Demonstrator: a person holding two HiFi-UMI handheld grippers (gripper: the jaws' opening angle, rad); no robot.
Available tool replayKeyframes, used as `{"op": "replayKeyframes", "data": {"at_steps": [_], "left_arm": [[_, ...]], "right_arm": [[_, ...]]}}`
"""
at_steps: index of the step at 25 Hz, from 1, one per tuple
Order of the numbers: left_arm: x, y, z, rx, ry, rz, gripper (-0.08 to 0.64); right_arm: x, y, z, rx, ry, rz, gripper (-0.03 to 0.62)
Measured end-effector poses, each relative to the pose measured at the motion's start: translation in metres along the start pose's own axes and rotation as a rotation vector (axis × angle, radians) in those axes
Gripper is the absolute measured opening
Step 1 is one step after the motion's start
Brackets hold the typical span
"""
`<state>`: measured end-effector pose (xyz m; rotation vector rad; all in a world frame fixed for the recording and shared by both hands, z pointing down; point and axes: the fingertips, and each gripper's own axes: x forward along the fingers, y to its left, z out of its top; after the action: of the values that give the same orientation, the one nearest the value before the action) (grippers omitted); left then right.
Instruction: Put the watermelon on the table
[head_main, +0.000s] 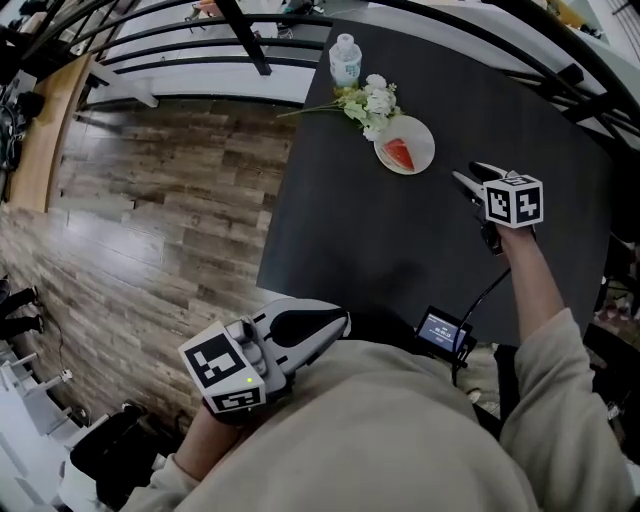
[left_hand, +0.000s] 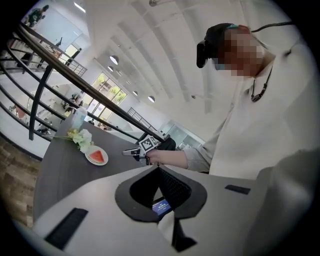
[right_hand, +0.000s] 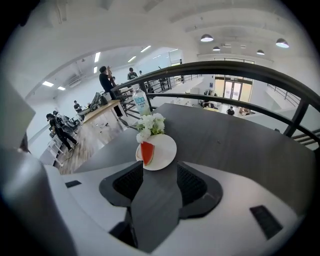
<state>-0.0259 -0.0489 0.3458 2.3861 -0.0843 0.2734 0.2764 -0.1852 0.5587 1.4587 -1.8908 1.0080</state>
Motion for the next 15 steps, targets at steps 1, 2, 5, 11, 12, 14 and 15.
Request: {"op": "replayKeyframes", "data": {"at_steps": [1, 2, 5, 11, 12, 14, 15], "left_arm": [[0.002, -0.002, 0.002, 0.009, 0.008, -0.009, 0.003], [0.004, -0.005, 0.004, 0.017, 0.015, -0.018, 0.003], [0.008, -0.014, 0.013, 0.049, 0.033, -0.045, 0.003], [0.018, -0.023, 0.030, 0.100, 0.062, -0.094, 0.003], [0.020, -0.025, 0.032, 0.107, 0.067, -0.102, 0.003], [0.024, -0.027, 0.036, 0.123, 0.077, -0.120, 0.003], [0.027, -0.028, 0.039, 0.131, 0.080, -0.129, 0.003]], "right_arm": [[-0.008, -0.003, -0.002, 0.013, -0.007, -0.006, 0.221], [-0.017, -0.005, -0.004, 0.028, -0.013, -0.010, 0.221], [-0.045, -0.011, -0.011, 0.063, -0.037, -0.028, 0.221], [-0.095, -0.026, -0.016, 0.125, -0.099, -0.069, 0.218], [-0.102, -0.029, -0.017, 0.130, -0.106, -0.075, 0.215], [-0.116, -0.032, -0.021, 0.135, -0.118, -0.084, 0.199], [-0.123, -0.033, -0.022, 0.138, -0.124, -0.086, 0.185]]}}
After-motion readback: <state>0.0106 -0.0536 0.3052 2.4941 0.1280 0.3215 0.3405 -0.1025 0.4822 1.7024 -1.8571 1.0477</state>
